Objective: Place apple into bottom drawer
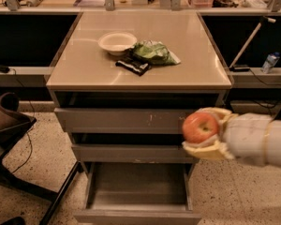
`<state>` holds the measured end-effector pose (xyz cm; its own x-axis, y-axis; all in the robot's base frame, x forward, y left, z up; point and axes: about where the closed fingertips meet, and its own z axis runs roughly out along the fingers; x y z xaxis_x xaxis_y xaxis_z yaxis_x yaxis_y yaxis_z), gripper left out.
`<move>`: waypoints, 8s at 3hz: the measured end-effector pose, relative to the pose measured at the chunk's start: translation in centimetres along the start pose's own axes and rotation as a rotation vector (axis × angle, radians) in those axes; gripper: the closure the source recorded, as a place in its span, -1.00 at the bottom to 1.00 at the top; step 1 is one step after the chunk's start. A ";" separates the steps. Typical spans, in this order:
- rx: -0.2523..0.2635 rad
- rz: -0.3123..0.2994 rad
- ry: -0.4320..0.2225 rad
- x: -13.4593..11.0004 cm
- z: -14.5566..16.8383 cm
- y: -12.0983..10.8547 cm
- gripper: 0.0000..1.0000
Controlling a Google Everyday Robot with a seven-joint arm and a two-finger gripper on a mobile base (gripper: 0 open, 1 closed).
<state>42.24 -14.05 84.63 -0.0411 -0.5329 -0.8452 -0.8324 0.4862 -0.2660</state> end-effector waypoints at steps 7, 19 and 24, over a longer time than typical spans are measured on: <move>-0.022 0.177 0.489 30.7 13.7 13.3 1.00; 0.150 0.574 0.404 53.8 37.3 7.1 1.00; 0.083 0.618 0.498 59.5 42.1 10.6 0.16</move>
Offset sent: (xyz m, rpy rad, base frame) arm 0.0101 0.0390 -0.0646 -0.0973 0.0069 0.0493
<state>54.28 -11.41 12.03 -0.7403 -0.3872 -0.5496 -0.5350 0.8344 0.1328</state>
